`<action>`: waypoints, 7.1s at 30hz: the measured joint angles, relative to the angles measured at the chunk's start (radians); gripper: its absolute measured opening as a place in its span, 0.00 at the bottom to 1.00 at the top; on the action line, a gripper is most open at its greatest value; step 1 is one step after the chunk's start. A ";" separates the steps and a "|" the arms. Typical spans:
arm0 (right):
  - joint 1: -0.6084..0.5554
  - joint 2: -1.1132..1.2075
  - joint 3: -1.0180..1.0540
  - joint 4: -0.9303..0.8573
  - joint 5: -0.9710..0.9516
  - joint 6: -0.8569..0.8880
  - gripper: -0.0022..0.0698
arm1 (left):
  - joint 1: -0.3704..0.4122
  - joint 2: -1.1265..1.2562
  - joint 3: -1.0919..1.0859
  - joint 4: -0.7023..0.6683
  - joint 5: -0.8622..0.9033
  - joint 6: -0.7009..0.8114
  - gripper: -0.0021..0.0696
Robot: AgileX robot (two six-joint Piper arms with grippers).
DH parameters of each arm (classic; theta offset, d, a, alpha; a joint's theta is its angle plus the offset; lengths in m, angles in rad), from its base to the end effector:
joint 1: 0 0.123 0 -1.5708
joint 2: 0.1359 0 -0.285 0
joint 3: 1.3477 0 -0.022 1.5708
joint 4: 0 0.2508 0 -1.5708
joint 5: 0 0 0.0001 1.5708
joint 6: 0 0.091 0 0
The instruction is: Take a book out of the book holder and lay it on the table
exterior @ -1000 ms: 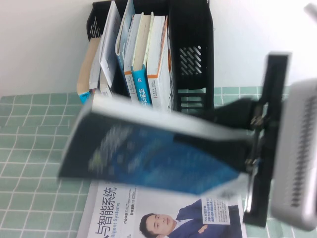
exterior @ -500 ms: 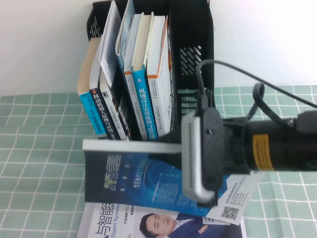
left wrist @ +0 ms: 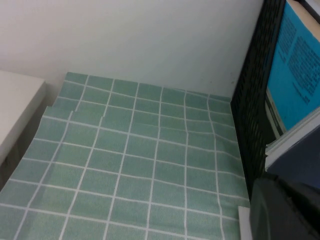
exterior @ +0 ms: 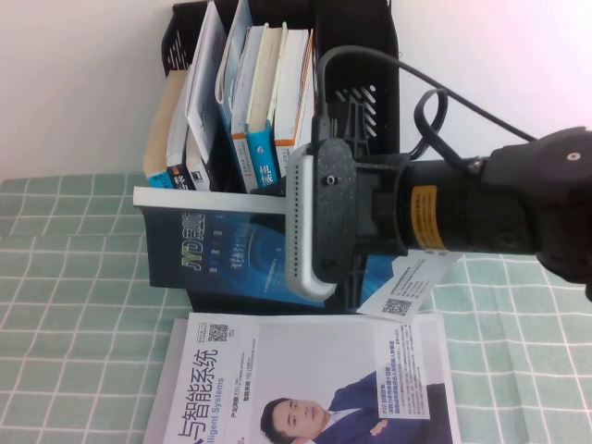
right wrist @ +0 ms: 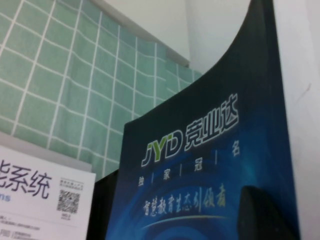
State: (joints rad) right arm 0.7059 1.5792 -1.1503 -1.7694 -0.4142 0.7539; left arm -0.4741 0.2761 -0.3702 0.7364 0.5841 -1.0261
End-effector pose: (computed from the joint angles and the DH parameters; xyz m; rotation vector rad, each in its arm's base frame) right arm 0.2513 0.2613 0.3070 -1.6564 1.0612 0.1913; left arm 0.0714 0.0013 0.2810 -0.1769 1.8237 -0.2511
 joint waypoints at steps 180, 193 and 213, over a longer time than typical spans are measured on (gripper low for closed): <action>-0.209 -1.439 0.910 1.837 0.994 -1.126 0.03 | 0.063 -0.065 0.122 -0.131 -0.434 0.305 0.03; -0.209 -1.439 0.910 1.841 0.994 -1.126 0.03 | 0.408 -0.289 0.293 -0.668 -0.433 0.772 0.03; -0.209 -1.439 0.910 1.845 0.994 -1.126 0.03 | 0.428 -0.289 0.393 -0.683 -0.242 0.810 0.03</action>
State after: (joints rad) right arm 0.4965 0.1403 -0.2399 0.0757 0.5800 -0.3722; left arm -0.0458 -0.0127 0.0224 0.0537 0.3419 -0.2162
